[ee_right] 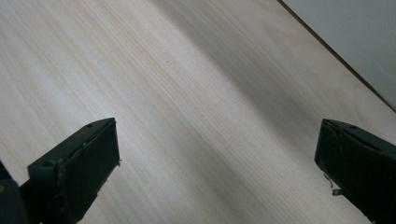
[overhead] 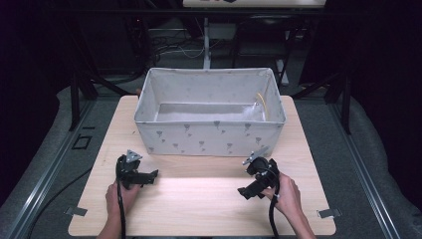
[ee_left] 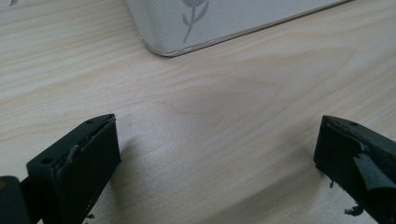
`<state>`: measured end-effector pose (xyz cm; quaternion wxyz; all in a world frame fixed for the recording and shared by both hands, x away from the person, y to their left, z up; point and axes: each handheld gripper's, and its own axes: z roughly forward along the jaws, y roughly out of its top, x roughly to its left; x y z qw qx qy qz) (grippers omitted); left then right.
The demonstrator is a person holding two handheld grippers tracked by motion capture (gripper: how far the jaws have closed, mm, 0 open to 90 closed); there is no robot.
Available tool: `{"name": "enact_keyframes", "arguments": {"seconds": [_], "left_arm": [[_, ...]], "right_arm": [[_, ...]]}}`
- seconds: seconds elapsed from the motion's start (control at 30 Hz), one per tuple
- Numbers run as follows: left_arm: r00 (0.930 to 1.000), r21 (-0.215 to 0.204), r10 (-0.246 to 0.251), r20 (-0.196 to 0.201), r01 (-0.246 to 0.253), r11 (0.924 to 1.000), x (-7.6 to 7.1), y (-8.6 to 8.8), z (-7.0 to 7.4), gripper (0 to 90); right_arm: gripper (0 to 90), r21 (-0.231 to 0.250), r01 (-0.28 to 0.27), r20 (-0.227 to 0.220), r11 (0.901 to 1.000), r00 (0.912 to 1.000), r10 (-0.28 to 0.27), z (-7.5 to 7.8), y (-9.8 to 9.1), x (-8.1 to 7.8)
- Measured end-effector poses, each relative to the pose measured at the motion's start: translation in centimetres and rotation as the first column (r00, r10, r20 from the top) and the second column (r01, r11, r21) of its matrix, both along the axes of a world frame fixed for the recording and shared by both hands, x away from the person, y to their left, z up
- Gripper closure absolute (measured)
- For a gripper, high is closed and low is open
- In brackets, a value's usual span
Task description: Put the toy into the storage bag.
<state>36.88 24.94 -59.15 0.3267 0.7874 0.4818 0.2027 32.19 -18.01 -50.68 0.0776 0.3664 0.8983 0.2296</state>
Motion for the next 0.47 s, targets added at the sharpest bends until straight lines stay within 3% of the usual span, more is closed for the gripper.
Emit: {"name": "enact_keyframes", "arguments": {"seconds": [0.07,0.13,0.2,0.23,0.47], "left_arm": [[1.0000,-0.001,0.001,0.002,-0.001,1.0000,0.0,0.0,0.0,0.3],[1.0000,-0.002,0.003,0.003,-0.003,1.0000,0.0,0.0,0.0,0.3],[1.0000,-0.003,0.003,0.003,-0.003,1.0000,0.0,0.0,0.0,0.3],[1.0000,-0.002,0.003,0.003,-0.003,1.0000,0.0,0.0,0.0,0.3],[1.0000,-0.003,0.005,0.004,-0.005,1.0000,0.0,0.0,0.0,0.2]], "right_arm": [[0.0,0.016,0.013,0.022,0.9998,0.9997,-0.013,-0.7,-0.3,-0.5],[0.2,0.004,0.022,0.040,0.9997,0.9990,-0.023,-1.5,-0.4,-1.0],[0.0,-0.040,0.001,0.026,0.9992,0.9997,0.000,-1.9,-0.4,-1.1],[0.0,-0.041,0.008,0.037,0.9991,0.9993,-0.007,-2.0,-0.4,-1.3],[0.5,-0.029,0.003,-0.003,0.9996,1.0000,-0.003,-2.4,-0.9,-1.3]]}}
